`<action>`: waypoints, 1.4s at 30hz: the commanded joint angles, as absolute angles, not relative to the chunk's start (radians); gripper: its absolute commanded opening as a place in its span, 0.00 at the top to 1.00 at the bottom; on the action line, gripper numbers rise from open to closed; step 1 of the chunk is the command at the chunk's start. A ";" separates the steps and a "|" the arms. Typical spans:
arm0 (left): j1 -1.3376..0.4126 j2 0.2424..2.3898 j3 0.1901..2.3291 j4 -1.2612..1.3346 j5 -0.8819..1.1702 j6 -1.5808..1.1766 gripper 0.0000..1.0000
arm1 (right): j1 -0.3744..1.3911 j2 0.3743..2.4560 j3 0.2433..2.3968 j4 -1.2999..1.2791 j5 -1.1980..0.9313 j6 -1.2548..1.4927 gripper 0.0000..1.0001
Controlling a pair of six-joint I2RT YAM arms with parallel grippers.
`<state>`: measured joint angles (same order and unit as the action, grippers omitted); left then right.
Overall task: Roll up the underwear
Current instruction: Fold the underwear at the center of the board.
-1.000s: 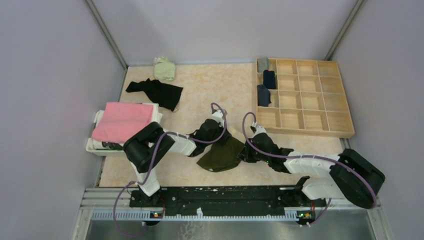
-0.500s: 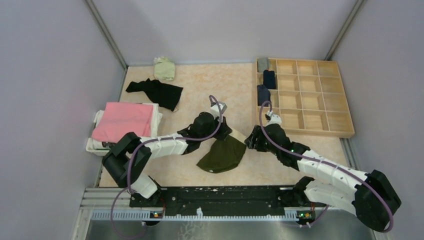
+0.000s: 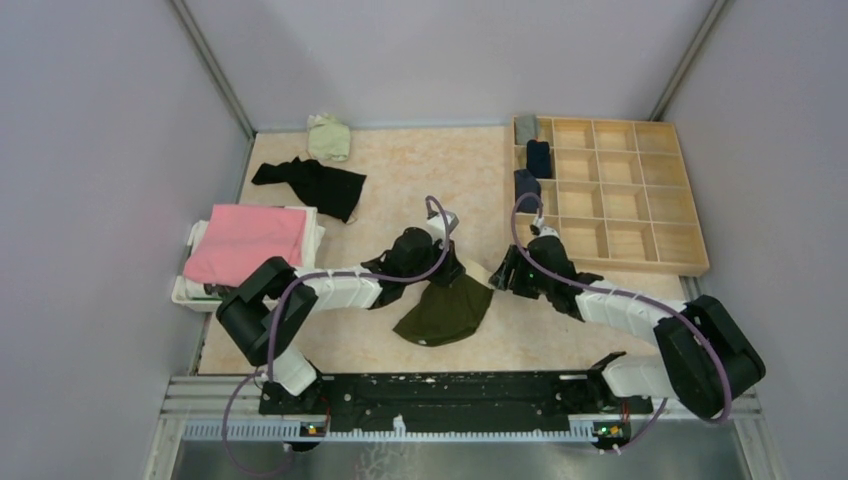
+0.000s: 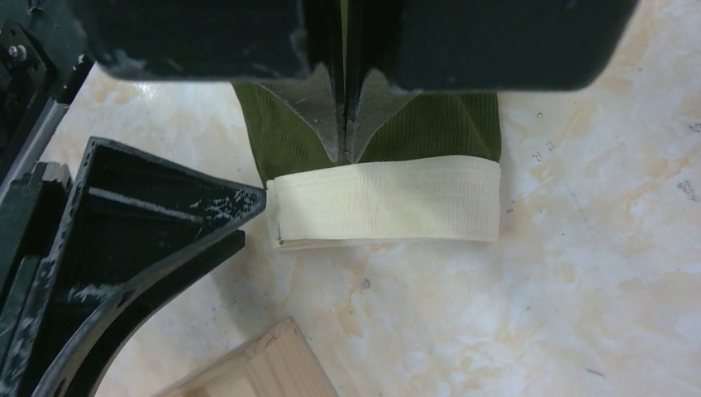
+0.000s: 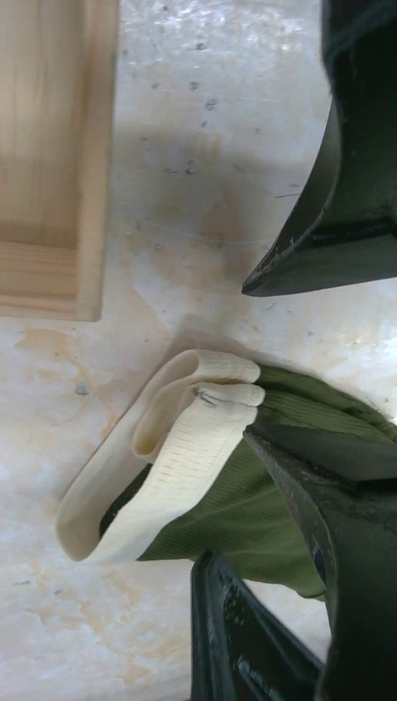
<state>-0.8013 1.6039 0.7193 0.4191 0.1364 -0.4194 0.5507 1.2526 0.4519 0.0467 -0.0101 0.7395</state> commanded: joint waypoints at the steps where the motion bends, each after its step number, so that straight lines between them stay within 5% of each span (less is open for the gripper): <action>1: -0.800 1.648 0.756 0.484 0.161 -0.396 0.99 | 0.508 1.306 0.450 0.196 -0.117 0.716 0.46; 42: -0.799 1.862 0.784 0.536 0.162 -0.391 1.00 | 0.492 1.420 0.298 0.403 -0.203 0.798 0.61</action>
